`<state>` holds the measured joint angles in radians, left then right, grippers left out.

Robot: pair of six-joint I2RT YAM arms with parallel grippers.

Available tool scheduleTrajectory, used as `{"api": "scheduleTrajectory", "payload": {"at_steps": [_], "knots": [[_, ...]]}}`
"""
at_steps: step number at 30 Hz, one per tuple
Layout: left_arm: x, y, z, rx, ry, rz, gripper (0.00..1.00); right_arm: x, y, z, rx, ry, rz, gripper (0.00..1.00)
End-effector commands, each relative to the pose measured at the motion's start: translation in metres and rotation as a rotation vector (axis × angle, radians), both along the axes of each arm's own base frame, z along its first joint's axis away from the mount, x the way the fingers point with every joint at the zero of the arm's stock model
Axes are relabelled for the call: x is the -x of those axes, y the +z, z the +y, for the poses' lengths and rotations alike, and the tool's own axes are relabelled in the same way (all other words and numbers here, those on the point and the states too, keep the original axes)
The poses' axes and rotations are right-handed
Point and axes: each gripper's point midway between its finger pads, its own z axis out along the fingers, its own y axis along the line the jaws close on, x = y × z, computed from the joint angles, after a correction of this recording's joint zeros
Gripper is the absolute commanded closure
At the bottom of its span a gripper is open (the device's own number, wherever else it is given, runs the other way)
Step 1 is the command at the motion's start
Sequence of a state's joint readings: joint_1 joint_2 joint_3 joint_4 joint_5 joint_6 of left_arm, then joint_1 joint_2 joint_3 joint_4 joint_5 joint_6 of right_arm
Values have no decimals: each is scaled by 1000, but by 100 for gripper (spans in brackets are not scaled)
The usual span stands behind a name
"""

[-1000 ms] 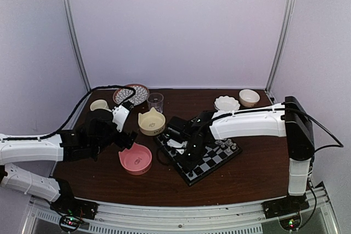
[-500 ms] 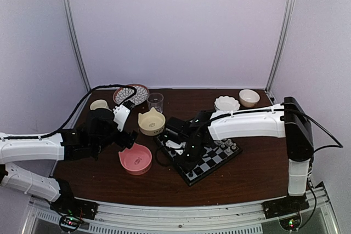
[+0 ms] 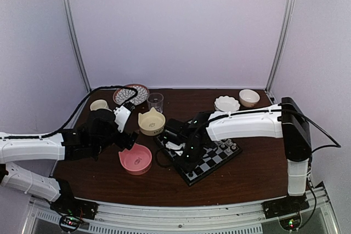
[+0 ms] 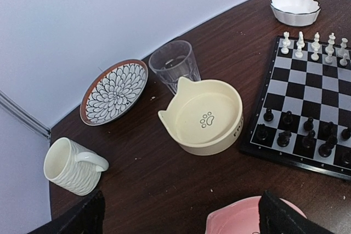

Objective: Set up the chess pieces on the board
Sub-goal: Place the knight at b8, then reset both arms

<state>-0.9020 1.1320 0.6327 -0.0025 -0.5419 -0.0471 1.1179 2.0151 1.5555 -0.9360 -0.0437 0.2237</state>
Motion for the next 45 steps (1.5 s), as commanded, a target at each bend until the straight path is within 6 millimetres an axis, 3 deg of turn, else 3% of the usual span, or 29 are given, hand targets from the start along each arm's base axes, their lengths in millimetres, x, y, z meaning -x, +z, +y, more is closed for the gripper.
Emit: {"api": "scheduleTrajectory", "payload": {"at_steps": [1,5,7,16,20,22,24,33,39,42,45], "knots": [[-7,16,-4,45,16,-27,2,-3,5,5,7,13,-29,81],[-7,16,-4,47,15,-25,2,-7,23,10,-29,11,-54,78],[-6,17,-4,49,14,-23,2,-11,41,13,-51,13,-82,75],[-6,19,-9,78,2,-11,2,-38,166,8,-252,-22,-357,58],[-6,12,-11,68,3,12,3,-54,216,-23,-350,-83,-588,34],[-6,8,-12,56,3,29,3,-62,233,-48,-389,-134,-703,15],[-7,7,-12,57,7,33,2,-71,243,-76,-426,-203,-796,2],[-11,1,-6,47,37,29,2,-115,250,-207,-456,-612,-1070,0],[-21,-5,15,90,114,19,2,-117,244,-281,-392,-800,-1281,0],[-23,-9,25,115,153,5,2,-118,223,-304,-377,-832,-1295,0],[-20,-7,27,120,138,-19,3,-118,195,-311,-372,-784,-1295,1]]}}
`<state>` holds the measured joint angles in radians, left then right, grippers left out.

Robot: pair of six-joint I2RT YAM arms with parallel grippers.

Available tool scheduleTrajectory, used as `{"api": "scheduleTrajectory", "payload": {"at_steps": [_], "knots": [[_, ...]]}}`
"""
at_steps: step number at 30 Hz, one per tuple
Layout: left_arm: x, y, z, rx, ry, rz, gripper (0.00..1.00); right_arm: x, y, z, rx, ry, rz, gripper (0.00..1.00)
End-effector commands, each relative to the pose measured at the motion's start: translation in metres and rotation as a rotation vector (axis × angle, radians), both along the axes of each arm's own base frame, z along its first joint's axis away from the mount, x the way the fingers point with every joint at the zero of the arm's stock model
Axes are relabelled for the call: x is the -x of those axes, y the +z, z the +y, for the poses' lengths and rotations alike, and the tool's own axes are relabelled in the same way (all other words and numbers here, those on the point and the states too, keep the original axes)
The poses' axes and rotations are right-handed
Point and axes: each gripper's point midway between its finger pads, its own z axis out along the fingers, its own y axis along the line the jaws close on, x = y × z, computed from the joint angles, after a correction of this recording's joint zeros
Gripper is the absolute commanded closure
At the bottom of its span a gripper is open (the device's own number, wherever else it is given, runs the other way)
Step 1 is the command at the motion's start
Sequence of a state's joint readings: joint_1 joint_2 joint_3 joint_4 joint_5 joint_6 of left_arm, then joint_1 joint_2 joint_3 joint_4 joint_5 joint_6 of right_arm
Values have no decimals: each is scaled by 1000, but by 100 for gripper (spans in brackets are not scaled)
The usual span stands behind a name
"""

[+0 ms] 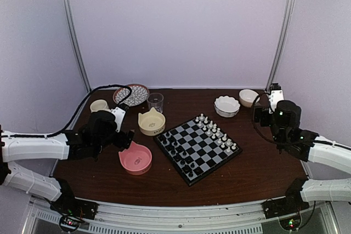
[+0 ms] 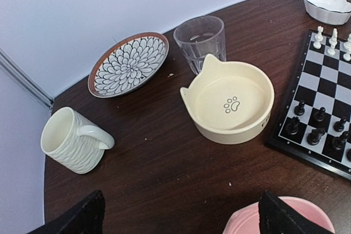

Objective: Set up the chess pieces on the board
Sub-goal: Reset both arms

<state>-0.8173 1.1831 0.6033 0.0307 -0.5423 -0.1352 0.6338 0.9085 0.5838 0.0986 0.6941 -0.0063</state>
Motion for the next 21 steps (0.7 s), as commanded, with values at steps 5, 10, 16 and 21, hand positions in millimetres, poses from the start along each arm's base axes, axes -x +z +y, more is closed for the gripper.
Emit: {"api": "scheduleTrajectory", "payload": {"at_steps": [5,10,16,21], "knots": [[1,21,13,48,14,-144,2,-1,-45,-15,27,93,-125,2],[-4,15,33,13,56,-177,2,-12,-57,-27,37,90,-82,2],[-9,5,48,-43,95,-207,2,-24,-68,-53,-18,29,-90,1],[-13,3,56,-66,133,-221,2,-56,-95,-62,-2,48,3,1]]}}
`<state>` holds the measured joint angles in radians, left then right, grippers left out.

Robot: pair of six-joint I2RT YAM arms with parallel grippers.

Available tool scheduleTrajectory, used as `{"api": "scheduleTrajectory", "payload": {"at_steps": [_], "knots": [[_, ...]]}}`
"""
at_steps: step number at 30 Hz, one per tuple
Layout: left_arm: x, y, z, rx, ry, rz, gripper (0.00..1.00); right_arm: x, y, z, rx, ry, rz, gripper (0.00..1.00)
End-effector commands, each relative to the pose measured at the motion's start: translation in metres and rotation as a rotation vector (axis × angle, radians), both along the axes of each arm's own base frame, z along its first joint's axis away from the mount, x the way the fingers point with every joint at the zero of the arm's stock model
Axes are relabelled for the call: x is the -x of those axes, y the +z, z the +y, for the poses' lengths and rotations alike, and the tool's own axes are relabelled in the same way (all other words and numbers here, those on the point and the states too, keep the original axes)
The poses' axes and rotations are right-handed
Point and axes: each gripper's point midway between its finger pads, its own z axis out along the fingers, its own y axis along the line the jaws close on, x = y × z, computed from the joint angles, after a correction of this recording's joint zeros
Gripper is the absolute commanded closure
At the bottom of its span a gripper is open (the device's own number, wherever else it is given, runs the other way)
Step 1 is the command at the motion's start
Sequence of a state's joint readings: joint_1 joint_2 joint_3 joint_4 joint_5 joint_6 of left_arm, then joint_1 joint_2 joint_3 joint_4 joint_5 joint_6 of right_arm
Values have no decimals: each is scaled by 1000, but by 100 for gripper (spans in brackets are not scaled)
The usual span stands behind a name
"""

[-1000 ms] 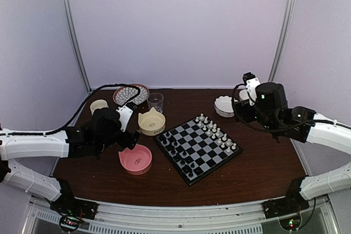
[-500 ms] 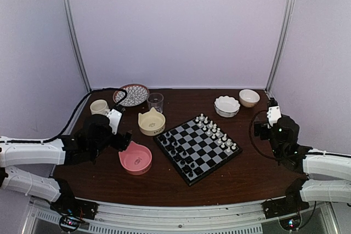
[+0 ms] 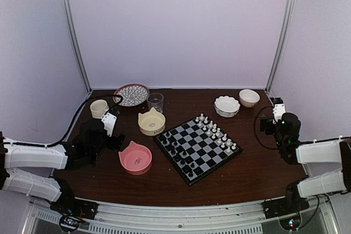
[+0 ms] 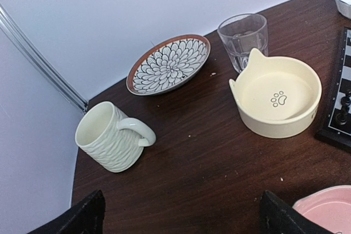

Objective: Set up the chess pieces on the board
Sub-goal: Reset both arms

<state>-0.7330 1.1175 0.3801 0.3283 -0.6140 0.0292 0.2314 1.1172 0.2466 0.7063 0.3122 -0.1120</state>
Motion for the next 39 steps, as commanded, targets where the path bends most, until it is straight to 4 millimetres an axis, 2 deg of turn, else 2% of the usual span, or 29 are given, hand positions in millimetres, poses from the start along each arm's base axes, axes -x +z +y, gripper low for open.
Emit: {"api": "scheduleTrajectory", "payload": {"at_steps": [1,4,5,7,8,10,15,19,23,26,28,30,32,35,37,39], "knots": [[-9,17,8,8,51,-83,3,-33,-9,4,-3,52,23,1],[-11,19,12,12,67,-92,2,-53,-28,3,24,74,36,2],[-11,19,13,15,70,-93,2,-57,-28,-7,-5,29,29,1],[-10,19,15,22,73,-95,2,-59,-47,-15,-69,60,75,2],[-9,20,16,25,75,-98,2,-64,-41,-15,-67,70,35,1],[-9,21,19,32,83,-105,3,-63,-45,-16,-75,62,85,0],[-12,20,31,62,123,-96,2,-63,-41,-26,-81,3,52,1],[-26,14,60,147,218,-32,3,-62,-42,-26,-80,4,53,0],[-30,19,90,98,241,-114,2,-62,-42,-26,-79,3,53,1],[-30,7,101,141,175,-163,2,-62,-43,-27,-80,1,55,1],[-38,-2,120,191,204,-170,2,-62,-42,-26,-79,2,53,0],[-50,-13,128,187,222,-137,2,-62,-42,-26,-79,4,53,1],[-60,-23,130,183,199,-126,2,-62,-42,-26,-79,4,53,0],[-75,-48,126,260,91,-78,3,-62,-42,-26,-79,4,55,0],[-78,-57,125,272,81,12,4,-63,-42,-25,-80,6,55,0],[-86,-54,129,269,102,6,4,-63,-43,-25,-79,6,56,1]]}}
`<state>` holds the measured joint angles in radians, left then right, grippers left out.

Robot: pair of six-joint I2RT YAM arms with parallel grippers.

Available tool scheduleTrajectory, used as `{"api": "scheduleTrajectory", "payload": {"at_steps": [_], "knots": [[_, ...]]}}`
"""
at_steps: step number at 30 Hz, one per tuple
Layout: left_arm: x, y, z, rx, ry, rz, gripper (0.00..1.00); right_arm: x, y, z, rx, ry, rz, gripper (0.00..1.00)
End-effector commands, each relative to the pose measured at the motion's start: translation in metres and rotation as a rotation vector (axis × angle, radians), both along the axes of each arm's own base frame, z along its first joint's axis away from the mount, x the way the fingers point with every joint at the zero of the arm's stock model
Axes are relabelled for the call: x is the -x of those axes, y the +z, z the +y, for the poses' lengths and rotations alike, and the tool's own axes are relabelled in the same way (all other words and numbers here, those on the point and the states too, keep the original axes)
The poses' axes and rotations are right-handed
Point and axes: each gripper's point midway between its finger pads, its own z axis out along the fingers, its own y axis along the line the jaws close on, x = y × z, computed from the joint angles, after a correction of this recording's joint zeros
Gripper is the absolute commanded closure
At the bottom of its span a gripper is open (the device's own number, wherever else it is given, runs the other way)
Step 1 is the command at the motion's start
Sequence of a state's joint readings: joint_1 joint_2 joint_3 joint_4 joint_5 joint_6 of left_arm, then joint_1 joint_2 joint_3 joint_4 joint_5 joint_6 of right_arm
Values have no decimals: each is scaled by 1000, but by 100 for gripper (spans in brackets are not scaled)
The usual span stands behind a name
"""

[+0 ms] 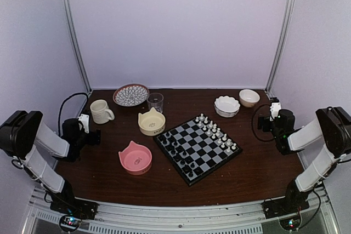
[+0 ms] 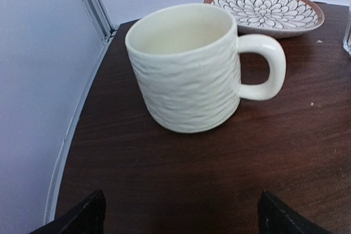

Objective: Set up the chess pieces on the board
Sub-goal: Reset both arms

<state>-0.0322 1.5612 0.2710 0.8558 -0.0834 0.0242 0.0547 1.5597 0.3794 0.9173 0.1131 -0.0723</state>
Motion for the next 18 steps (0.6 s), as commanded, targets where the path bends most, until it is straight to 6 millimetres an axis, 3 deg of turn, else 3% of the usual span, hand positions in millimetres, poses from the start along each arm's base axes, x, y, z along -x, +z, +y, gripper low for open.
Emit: {"api": "scheduleTrajectory", "payload": {"at_steps": [1,4,9,18], "knots": [[-24,33,-12,62,-73,-100,3,-5,11,-1,-12,-7,-41,0],[-25,34,6,76,48,-114,2,-5,12,-1,-12,-7,-42,0],[-28,33,-6,76,-29,-97,2,-5,11,-1,-12,-7,-42,0],[-29,33,-6,75,-31,-98,2,-5,11,-1,-14,-6,-38,1]]}}
